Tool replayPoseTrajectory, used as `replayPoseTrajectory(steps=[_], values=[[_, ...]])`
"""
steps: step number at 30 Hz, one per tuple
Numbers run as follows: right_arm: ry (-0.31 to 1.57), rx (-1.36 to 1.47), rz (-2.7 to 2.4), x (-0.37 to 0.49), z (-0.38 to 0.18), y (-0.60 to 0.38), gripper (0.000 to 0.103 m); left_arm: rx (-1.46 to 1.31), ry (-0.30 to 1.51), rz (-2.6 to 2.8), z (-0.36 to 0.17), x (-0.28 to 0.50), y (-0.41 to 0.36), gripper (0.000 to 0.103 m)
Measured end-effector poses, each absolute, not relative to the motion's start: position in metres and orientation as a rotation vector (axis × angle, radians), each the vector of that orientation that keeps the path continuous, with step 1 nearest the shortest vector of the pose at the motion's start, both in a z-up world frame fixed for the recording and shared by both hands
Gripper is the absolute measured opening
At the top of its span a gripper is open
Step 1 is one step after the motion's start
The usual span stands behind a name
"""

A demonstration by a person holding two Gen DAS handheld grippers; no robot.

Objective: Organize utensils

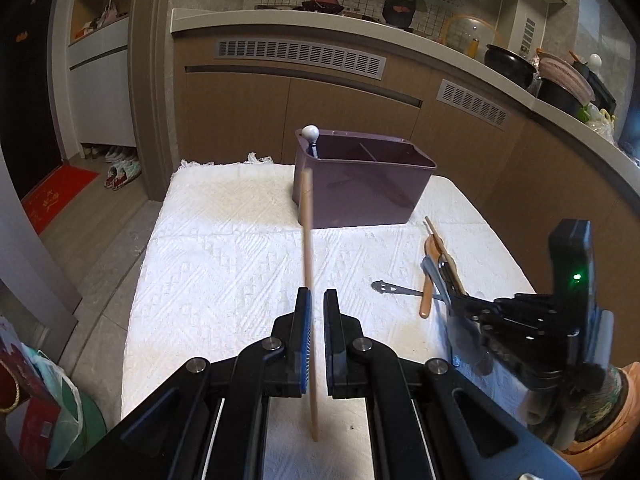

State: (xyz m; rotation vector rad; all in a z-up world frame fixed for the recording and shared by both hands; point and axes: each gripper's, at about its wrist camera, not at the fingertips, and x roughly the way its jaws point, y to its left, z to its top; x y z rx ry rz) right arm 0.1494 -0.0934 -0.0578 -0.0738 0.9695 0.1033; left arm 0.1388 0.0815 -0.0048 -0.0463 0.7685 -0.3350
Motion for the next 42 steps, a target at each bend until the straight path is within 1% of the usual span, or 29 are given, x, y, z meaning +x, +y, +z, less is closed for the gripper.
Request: replayPoseTrajectory(steps=[7,10,15,17,19,20,22,24,25,26,27,29,30,31,33,36,38,39,40,42], values=[[0.956,-0.044,0.115,0.126,-0.042,-0.125,0.000,-0.015,0.737,-0.353,0.006,0.122,0.067,0.005],[0.989,-0.024,0.147,0.126,-0.045,-0.136,0.003,-0.007,0.741,-0.362,0.004,0.122,0.062,0.005],[1.022,0.033,0.163,0.162,-0.060,-0.125,0.004,-0.015,0.832,-0.305,-0.018,0.139,0.069,0.005],[1.056,0.045,0.132,0.177,-0.072,-0.118,0.004,-0.026,0.866,-0.277,-0.029,0.145,0.077,0.012],[1.066,0.036,0.088,0.186,-0.080,-0.114,0.007,-0.053,0.896,-0.249,-0.039,0.150,0.088,0.035],[1.074,0.019,0.067,0.190,-0.083,-0.111,0.007,-0.063,0.906,-0.232,-0.044,0.152,0.093,0.039],[1.077,0.005,0.028,0.194,-0.086,-0.109,0.008,-0.074,0.920,-0.206,-0.052,0.155,0.100,0.052],[1.074,-0.020,0.039,0.194,-0.087,-0.106,0.011,-0.090,0.928,-0.193,-0.058,0.158,0.105,0.060],[1.072,-0.046,0.034,0.192,-0.087,-0.104,0.012,-0.096,0.932,-0.188,-0.060,0.159,0.106,0.063],[1.072,-0.077,0.018,0.190,-0.088,-0.103,0.016,-0.099,0.939,-0.182,-0.062,0.161,0.106,0.064],[1.082,-0.085,0.017,0.187,-0.088,-0.104,0.022,-0.102,0.943,-0.181,-0.063,0.162,0.105,0.064],[1.085,-0.041,0.068,0.178,-0.088,-0.111,0.042,-0.102,0.922,-0.182,-0.062,0.161,0.105,0.065],[1.084,-0.006,0.095,0.172,-0.089,-0.117,0.043,-0.102,0.904,-0.184,-0.061,0.161,0.104,0.067],[1.081,0.013,0.110,0.166,-0.089,-0.122,0.043,-0.098,0.888,-0.184,-0.060,0.160,0.103,0.069],[1.089,0.049,0.141,0.162,-0.094,-0.129,0.042,-0.089,0.875,-0.186,-0.059,0.163,0.100,0.070],[1.063,0.028,0.119,0.165,-0.093,-0.129,0.037,-0.089,0.885,-0.199,-0.060,0.169,0.096,0.070],[1.058,-0.002,0.108,0.171,-0.093,-0.126,0.019,-0.083,0.902,-0.205,-0.062,0.171,0.095,0.070],[1.050,-0.015,0.111,0.172,-0.090,-0.124,0.015,-0.083,0.913,-0.212,-0.064,0.172,0.096,0.070],[1.035,-0.024,0.118,0.171,-0.086,-0.123,0.006,-0.083,0.925,-0.218,-0.066,0.173,0.096,0.070],[1.010,-0.036,0.146,0.167,-0.075,-0.122,0.004,-0.086,0.950,-0.223,-0.072,0.174,0.098,0.070]])
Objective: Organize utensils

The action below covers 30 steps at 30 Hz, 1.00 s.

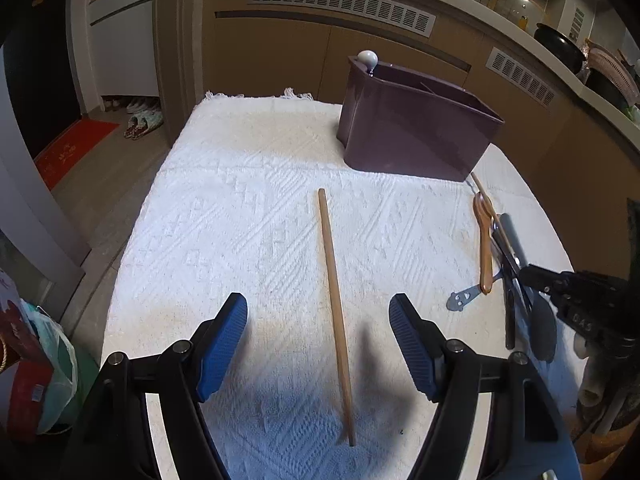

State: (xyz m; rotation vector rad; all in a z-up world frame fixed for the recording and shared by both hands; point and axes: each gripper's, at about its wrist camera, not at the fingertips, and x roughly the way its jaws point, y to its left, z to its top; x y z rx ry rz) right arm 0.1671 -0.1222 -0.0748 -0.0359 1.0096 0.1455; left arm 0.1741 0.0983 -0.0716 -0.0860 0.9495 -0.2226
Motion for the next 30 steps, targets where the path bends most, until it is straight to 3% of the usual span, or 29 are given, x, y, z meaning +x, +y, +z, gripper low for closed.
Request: replayPoseTrajectory(steps=[6,12,18,20,25,30], values=[[0.936,-0.035,0.193,0.153,-0.044,-0.127,0.004,-0.107,1.011,-0.254,-0.079,0.185,0.092,0.066],[0.900,-0.001,0.188,0.140,-0.035,-0.142,0.004,-0.121,1.101,-0.274,-0.086,0.214,0.073,0.041],[0.877,0.012,0.207,0.126,-0.044,-0.148,0.004,-0.074,1.212,-0.222,-0.098,0.261,0.061,0.032],[0.872,0.017,0.207,0.123,-0.047,-0.153,0.004,-0.017,1.211,-0.199,-0.098,0.270,0.054,0.028],[0.874,0.044,0.195,0.121,-0.054,-0.166,0.004,0.107,1.134,-0.177,-0.099,0.270,0.034,0.005],[0.845,0.046,0.173,0.116,-0.047,-0.173,0.004,0.169,0.959,-0.170,-0.081,0.228,0.028,0.004]])
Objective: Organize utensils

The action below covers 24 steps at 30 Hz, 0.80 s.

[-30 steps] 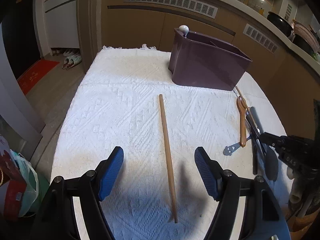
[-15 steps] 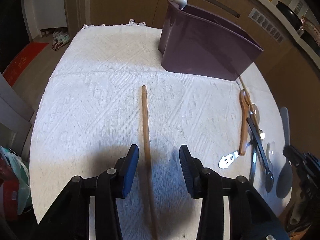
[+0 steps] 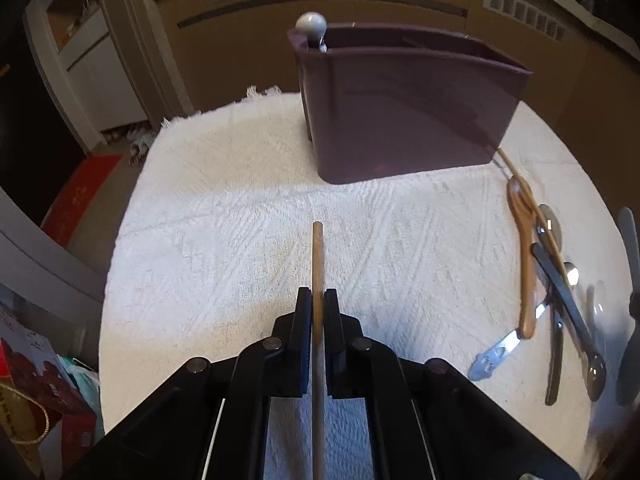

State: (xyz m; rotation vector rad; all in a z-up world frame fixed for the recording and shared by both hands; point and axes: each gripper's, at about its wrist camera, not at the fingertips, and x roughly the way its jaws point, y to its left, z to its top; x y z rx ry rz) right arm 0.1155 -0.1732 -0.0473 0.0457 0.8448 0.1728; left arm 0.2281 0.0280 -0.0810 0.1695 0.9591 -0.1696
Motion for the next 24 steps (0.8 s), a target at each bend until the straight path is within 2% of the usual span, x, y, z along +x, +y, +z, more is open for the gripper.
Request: replayPoseTrajectory(steps=[10,17,24], values=[[0.680,0.014,0.182,0.106,0.015,-0.164,0.004,0.035,0.672,-0.238,0.033,0.171,0.044,0.004],[0.459,-0.009,0.246,0.134,0.096,-0.151,0.004,-0.073,0.442,-0.283,0.121,0.190,0.052,0.004],[0.309,-0.017,0.273,0.180,0.132,-0.144,0.004,-0.149,0.315,-0.326,0.154,0.232,0.049,0.004]])
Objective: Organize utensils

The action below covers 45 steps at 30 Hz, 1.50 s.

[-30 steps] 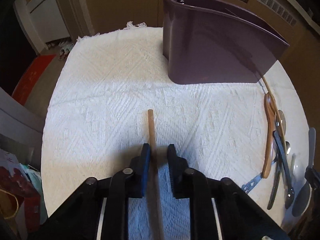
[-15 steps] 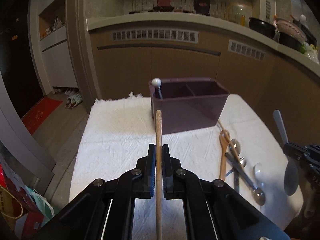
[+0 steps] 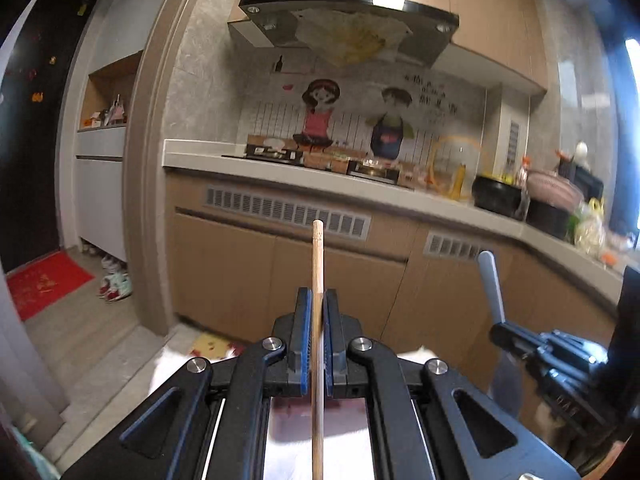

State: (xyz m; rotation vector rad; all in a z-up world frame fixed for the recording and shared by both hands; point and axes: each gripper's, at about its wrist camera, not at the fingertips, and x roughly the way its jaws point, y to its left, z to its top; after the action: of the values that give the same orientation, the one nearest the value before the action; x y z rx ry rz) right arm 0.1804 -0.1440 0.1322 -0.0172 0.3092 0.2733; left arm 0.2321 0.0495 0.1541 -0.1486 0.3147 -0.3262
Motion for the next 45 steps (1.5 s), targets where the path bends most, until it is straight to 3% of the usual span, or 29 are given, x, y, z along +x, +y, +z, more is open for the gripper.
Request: replayPoseTrajectory(steps=[13,23,27,33,37,43,45], values=[[0.338,-0.083,0.231,0.298,0.081,-0.143,0.004,-0.145,0.327,-0.390,0.125,0.340,0.002,0.004],[0.452,-0.036,0.256,0.337,0.023,-0.148,0.004,-0.109,0.521,-0.391,0.081,0.359,-0.006,0.004],[0.394,-0.067,0.181,0.348,0.012,-0.139,0.004,-0.117,0.637,-0.382,0.066,0.350,0.000,0.005],[0.451,-0.067,0.190,0.351,-0.008,-0.133,0.004,-0.091,0.813,-0.368,0.032,0.313,0.017,0.027],[0.518,-0.066,0.197,0.338,-0.019,-0.136,0.006,-0.083,0.919,-0.372,0.002,0.288,0.025,0.053],[0.592,-0.032,0.188,0.293,-0.010,-0.154,0.009,-0.044,1.071,-0.381,-0.042,0.241,0.024,0.058],[0.611,-0.039,0.191,0.268,-0.004,-0.160,0.014,-0.026,1.112,-0.397,-0.054,0.223,0.019,0.058]])
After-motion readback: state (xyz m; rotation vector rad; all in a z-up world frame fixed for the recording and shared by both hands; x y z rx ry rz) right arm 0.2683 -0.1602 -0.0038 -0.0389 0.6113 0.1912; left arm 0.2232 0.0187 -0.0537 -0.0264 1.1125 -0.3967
